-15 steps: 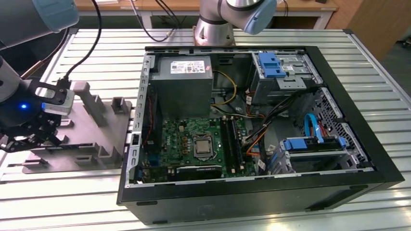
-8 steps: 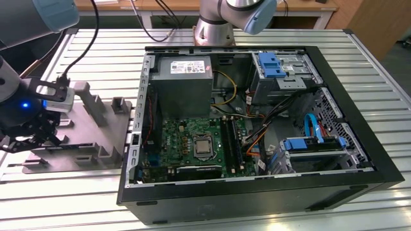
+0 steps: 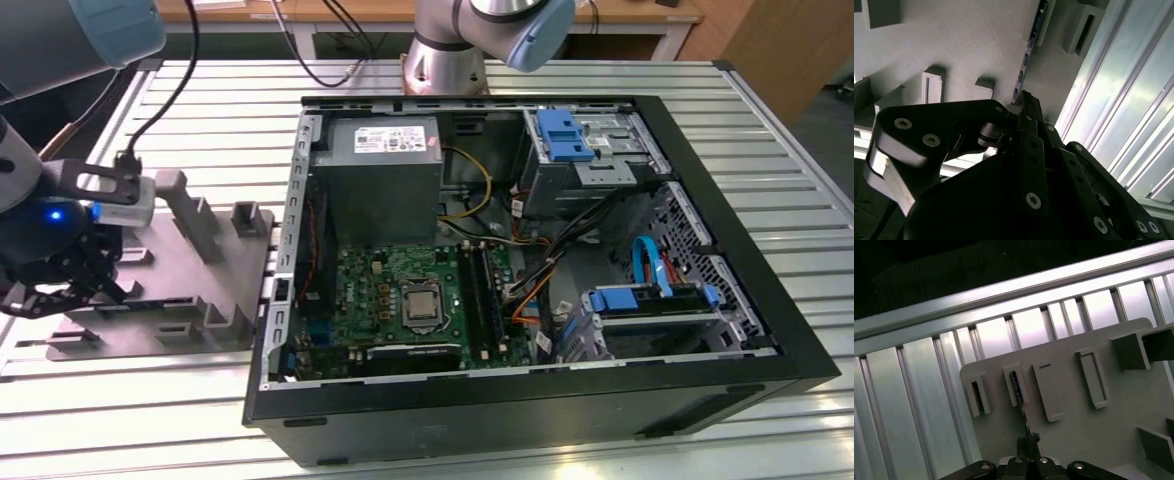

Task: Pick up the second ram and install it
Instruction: 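Pick up the second ram and move it above second insertion slot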

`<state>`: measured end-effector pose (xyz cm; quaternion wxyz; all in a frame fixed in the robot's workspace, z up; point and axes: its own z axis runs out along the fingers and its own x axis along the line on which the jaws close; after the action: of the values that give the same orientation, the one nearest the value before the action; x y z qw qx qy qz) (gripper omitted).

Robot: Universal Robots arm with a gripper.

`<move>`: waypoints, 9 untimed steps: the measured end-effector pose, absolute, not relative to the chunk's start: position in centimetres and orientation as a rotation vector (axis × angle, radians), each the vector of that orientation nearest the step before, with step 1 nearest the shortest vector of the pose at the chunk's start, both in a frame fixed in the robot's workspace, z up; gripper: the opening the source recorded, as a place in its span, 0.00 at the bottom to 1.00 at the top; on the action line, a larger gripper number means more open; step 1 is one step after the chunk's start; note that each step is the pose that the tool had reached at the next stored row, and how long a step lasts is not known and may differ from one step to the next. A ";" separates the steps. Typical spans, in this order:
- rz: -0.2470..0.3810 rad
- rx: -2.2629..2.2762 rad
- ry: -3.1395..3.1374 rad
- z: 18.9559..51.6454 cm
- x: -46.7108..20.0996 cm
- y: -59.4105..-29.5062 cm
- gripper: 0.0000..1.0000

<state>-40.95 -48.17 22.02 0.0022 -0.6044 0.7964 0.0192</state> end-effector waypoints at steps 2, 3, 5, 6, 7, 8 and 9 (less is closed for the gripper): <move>0.060 -1.925 2.477 22.0 -40.9 -48.2 0.11; 0.060 -1.939 2.466 22.0 -40.9 -48.2 0.11; 0.060 -1.966 2.445 22.0 -40.9 -48.2 0.11; 0.060 -1.980 2.434 22.0 -40.9 -48.2 0.11; 0.060 -1.994 2.423 22.0 -40.9 -48.2 0.11; 0.060 -2.007 2.413 22.0 -40.9 -48.2 0.11; 0.060 -2.021 2.401 22.0 -40.9 -48.2 0.11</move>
<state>-40.95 -48.17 22.02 0.0012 -0.6437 0.7650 0.0193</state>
